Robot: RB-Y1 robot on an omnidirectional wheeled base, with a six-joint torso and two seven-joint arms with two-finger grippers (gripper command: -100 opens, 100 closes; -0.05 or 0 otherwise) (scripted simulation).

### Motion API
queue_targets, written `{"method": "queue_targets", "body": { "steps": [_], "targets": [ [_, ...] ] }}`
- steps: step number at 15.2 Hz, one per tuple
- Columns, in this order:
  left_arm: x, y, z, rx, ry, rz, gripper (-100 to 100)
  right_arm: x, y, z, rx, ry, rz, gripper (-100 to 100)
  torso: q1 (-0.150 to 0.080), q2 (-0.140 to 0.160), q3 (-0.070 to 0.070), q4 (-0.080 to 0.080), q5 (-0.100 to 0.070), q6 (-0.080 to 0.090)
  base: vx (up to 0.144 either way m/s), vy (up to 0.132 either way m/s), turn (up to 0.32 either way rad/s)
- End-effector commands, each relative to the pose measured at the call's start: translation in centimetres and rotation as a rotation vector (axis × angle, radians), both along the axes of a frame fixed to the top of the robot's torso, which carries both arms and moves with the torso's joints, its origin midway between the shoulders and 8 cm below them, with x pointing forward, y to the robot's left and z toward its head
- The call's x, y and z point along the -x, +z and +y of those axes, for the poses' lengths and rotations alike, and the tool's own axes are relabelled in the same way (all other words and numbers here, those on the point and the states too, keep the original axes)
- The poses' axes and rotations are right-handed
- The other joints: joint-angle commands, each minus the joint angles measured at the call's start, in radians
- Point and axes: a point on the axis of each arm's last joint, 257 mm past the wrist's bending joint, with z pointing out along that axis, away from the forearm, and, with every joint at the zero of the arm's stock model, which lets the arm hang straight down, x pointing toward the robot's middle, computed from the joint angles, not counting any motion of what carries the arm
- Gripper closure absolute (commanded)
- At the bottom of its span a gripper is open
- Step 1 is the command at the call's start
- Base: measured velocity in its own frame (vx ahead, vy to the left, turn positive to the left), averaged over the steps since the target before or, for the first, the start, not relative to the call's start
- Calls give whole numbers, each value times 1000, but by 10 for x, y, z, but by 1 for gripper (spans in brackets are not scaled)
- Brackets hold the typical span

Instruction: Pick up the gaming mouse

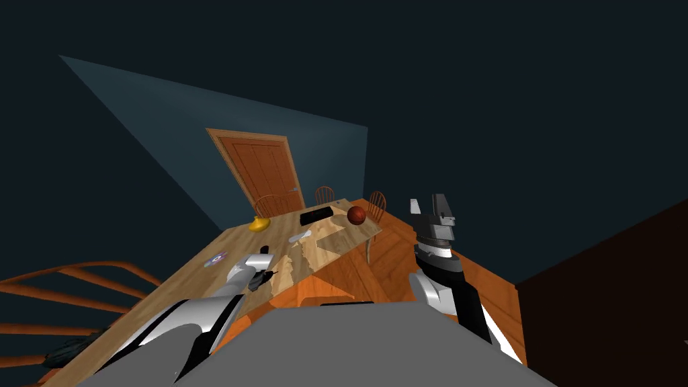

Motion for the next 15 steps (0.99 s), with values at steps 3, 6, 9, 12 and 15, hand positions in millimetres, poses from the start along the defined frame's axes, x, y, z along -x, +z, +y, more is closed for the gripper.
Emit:
{"method": "queue_targets", "body": {
  "steps": [3, 6, 9, 12, 15],
  "targets": [
    [20, 0, 2, 16, 69, 55, -100, 0, 0, 0, 0, 0, 0, 0, 0, 0, 0, 0, 0, 0, 21, -1, -124],
    [36, 0, 2, 30, 125, 99, -100, 0, 0, 0, 0, 0, 0, 0, 0, 0, 0, 0, 0, 0, 22, 4, -134],
    [50, 1, 1, 44, 177, 141, -100, 0, 0, 0, 0, 0, 0, 0, 0, 0, 0, 0, 0, 0, 22, 3, -90],
    [63, -5, 9, 41, 188, 126, -100, 0, 0, 0, 0, 0, 0, 0, 1, 1, 0, 0, 0, -1, 13, 6, -95],
    [81, -10, 15, 42, 212, 125, -100, 0, 0, 0, 0, 0, 0, 0, 1, 1, 0, 0, 0, -1, 19, 15, -131]
  ]
}}
